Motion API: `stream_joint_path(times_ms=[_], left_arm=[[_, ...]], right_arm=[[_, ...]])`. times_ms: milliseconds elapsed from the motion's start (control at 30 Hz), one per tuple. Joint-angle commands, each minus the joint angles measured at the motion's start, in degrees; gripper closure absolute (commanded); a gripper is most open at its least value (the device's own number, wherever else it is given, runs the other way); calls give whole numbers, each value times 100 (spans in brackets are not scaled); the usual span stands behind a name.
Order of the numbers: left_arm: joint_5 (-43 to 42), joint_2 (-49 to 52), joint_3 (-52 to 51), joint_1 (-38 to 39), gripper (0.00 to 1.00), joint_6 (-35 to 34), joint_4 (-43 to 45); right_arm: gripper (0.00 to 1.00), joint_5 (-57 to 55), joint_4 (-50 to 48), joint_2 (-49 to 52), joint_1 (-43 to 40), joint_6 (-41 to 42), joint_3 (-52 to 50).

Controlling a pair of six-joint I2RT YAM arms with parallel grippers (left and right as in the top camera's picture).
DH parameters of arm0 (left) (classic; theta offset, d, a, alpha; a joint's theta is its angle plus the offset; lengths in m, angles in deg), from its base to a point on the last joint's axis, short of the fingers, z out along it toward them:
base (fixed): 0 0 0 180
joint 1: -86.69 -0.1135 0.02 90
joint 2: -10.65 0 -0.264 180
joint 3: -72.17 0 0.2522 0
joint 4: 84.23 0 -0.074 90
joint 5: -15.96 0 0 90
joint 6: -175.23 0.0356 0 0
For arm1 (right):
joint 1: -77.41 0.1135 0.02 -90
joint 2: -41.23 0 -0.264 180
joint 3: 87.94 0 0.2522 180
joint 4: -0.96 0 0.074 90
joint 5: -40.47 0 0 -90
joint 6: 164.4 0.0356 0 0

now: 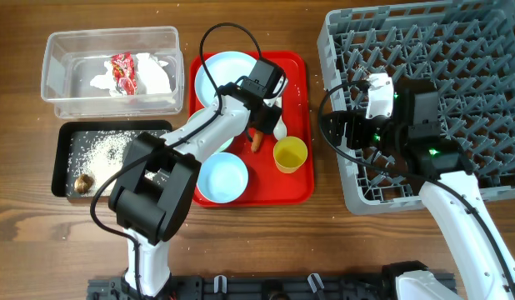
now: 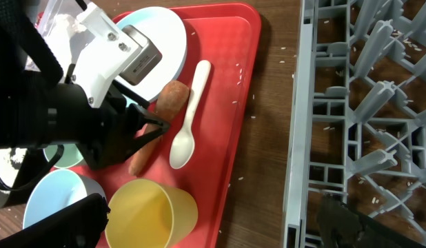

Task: Sort waste into correct bins and load items into the dishwasher rack

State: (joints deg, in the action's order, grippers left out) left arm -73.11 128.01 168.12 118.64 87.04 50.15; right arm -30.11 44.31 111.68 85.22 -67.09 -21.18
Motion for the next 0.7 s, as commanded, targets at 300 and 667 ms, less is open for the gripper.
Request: stream_joint_path(times_ms=[300, 667], left_arm=[[22, 424, -9, 188, 96, 74, -4], [302, -826, 680, 87, 96, -291, -879]], right_arm=[[0, -13, 74, 48, -7, 35, 101], [0, -13, 94, 48, -7, 31, 101]])
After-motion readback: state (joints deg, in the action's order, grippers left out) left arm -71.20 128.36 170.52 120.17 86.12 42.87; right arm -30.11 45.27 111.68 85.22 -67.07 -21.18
